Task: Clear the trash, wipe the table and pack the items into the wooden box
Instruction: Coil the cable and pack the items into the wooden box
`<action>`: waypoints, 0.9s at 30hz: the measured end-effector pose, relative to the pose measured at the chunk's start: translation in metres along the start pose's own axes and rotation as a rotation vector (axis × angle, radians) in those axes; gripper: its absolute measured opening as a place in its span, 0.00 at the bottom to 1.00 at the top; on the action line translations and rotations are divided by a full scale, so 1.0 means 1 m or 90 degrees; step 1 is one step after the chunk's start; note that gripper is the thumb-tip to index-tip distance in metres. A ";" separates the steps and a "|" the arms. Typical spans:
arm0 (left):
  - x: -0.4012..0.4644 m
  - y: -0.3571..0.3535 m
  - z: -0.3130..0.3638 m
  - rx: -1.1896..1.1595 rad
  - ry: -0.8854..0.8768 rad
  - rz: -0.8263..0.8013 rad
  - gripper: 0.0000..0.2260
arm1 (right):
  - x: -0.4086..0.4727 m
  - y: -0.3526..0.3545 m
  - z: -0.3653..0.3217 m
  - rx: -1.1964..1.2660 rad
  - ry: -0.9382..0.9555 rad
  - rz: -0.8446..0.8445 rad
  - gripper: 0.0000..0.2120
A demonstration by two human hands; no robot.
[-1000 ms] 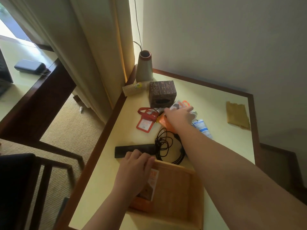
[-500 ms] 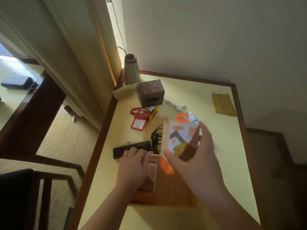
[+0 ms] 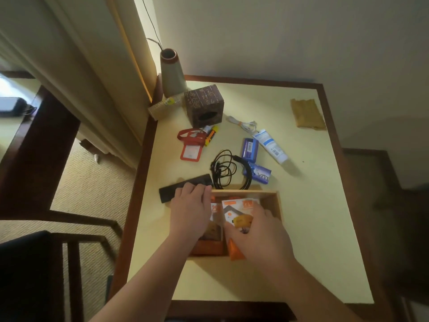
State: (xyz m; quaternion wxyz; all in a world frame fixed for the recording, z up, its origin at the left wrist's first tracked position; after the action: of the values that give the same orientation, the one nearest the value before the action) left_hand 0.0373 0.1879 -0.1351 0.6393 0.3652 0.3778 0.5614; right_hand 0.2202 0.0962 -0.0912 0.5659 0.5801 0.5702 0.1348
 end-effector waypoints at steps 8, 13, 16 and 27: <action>0.001 -0.001 0.000 0.007 0.009 -0.026 0.18 | 0.003 0.001 -0.015 -0.032 -0.009 0.024 0.43; 0.001 0.001 0.002 -0.001 0.011 -0.018 0.17 | 0.010 -0.014 -0.008 0.065 -0.035 -0.004 0.46; 0.000 0.001 0.001 0.001 0.015 -0.019 0.17 | 0.012 -0.011 -0.008 0.041 -0.039 -0.016 0.48; 0.000 0.002 0.003 -0.002 0.008 -0.009 0.17 | -0.015 0.032 -0.009 0.105 0.036 0.114 0.51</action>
State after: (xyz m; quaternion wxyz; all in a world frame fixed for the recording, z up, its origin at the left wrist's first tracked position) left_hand 0.0391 0.1883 -0.1319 0.6415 0.3579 0.3837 0.5597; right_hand 0.2245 0.0979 -0.0549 0.4859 0.6692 0.5406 0.1540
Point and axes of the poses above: each hand's wrist, its own x-axis towards the middle knuckle, its own y-axis out of the back of the hand, z = x × y, the point moved 9 cm from there along x, towards the middle knuckle, and after that the axes turned 2 degrees about -z, right-handed, at the moved point
